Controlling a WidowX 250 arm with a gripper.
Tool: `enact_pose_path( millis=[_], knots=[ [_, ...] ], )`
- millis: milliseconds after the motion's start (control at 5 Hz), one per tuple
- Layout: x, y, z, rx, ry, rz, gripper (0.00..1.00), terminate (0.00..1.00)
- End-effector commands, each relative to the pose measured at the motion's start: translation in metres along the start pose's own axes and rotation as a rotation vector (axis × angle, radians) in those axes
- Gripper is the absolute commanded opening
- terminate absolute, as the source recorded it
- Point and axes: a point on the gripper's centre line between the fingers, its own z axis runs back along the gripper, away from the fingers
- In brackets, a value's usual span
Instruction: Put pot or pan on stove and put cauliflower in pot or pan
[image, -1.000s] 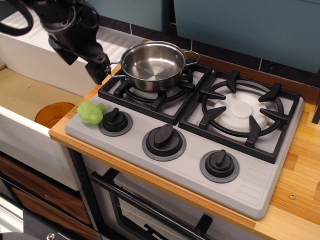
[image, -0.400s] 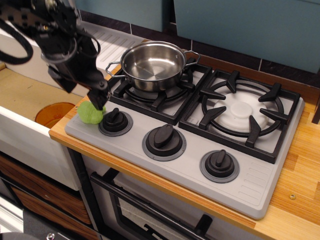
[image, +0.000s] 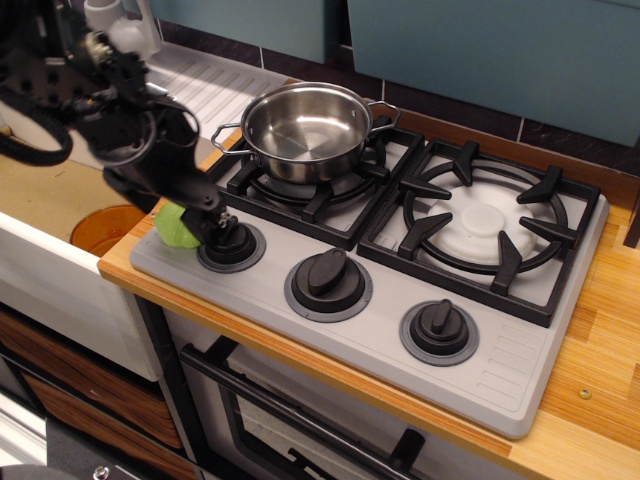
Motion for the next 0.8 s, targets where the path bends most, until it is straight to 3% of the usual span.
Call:
enact_pose_path(
  millis=[0,200,600],
  knots=[
    [0.004,-0.002,-0.002,-0.028,-0.029,0.001,1.00,0.00],
    [0.005,-0.003,-0.003,-0.048,-0.023,0.010,0.00,0.00],
    [0.014,0.002,0.001,-0.082,-0.006,0.008,0.00,0.00]
  ],
)
